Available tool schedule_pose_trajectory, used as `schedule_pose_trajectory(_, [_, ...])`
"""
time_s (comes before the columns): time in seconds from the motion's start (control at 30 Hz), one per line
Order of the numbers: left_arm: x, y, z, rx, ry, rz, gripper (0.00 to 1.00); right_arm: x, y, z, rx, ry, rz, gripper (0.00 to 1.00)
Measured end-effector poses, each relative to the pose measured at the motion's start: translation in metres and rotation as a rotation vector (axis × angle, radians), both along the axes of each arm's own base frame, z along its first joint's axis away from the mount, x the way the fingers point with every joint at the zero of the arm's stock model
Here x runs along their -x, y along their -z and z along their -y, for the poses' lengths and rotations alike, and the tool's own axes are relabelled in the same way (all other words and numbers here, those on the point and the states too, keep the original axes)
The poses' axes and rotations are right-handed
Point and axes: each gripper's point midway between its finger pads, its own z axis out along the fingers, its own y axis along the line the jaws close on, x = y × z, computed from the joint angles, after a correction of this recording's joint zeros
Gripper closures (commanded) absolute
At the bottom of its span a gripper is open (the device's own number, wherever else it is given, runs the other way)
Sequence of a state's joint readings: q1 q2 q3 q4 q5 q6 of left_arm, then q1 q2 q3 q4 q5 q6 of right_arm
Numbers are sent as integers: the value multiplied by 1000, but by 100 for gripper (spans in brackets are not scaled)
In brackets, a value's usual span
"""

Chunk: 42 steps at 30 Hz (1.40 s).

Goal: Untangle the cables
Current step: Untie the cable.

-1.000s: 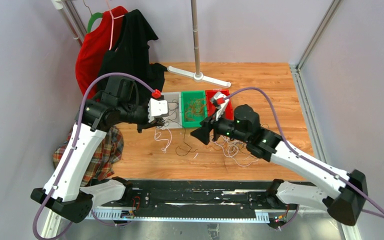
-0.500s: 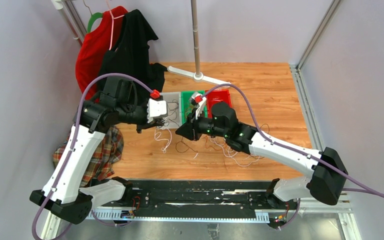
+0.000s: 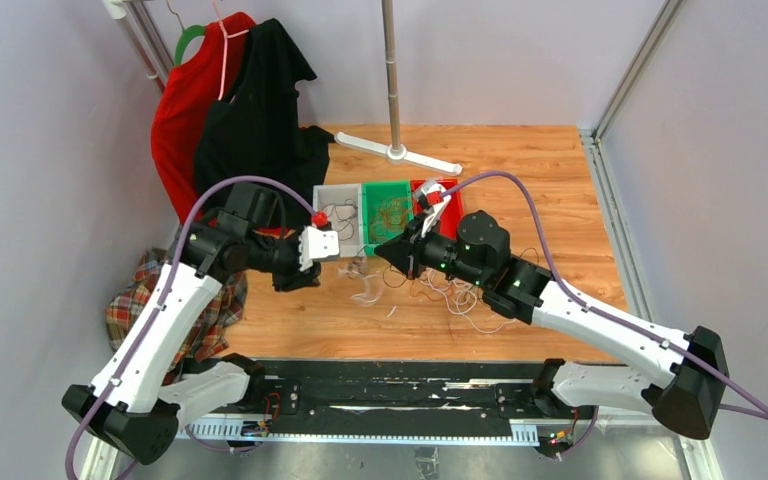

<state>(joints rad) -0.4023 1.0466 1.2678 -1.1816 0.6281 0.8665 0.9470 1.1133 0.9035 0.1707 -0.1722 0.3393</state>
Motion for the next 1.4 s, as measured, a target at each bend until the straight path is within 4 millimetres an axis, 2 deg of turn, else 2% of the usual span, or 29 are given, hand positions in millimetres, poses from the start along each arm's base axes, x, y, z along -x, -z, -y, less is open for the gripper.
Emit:
schedule_pose_trajectory(0.13, [10, 40, -13, -71, -32, -63, 45, 0, 11, -1, 30, -3, -21, 99])
schedule_pose_trajectory(0.2, [13, 47, -17, -85, -46, -66, 45, 0, 15, -2, 47, -10, -31, 99])
schedule_pose_trajectory(0.27, [13, 46, -18, -76, -61, -58, 44, 1, 14, -4, 59, -20, -33, 99])
schedule_pose_trajectory(0.3, [12, 44, -16, -64, -64, -51, 38, 1, 11, -5, 60, -27, -30, 99])
schedule_pose_trajectory(0.37, [12, 38, -11, -31, -63, -49, 18, 3, 2, -7, 50, -40, -19, 99])
schedule_pose_trajectory(0.5, [13, 26, 2, 50, -54, -63, 14, 6, -12, -12, 29, -63, -2, 99])
schedule_pose_trajectory(0.6, [14, 19, 10, 101, -41, -78, 14, 13, -12, -18, 25, -89, -5, 99])
schedule_pose_trajectory(0.73, [15, 11, 21, 163, -21, -97, 23, 23, -11, -25, 16, -129, -21, 99])
schedule_pose_trajectory(0.97, [22, 3, 35, 246, 38, -157, 38, 29, -22, -30, -34, -157, -40, 99])
schedule_pose_trajectory(1.0, [24, 2, 36, 253, 46, -159, 46, 30, -23, -30, -41, -159, -41, 99])
schedule_pose_trajectory(1.1, [27, 0, 38, 266, 61, -168, 83, 31, -29, -30, -62, -161, -44, 99])
schedule_pose_trajectory(1.13, [27, 0, 39, 270, 70, -164, 92, 32, -31, -29, -66, -161, -43, 99])
schedule_pose_trajectory(1.17, [28, -1, 39, 273, 70, -169, 97, 32, -32, -29, -70, -161, -42, 99])
schedule_pose_trajectory(1.4, [34, -10, 36, 267, 93, -150, 99, 33, -50, -17, -103, -128, -7, 99])
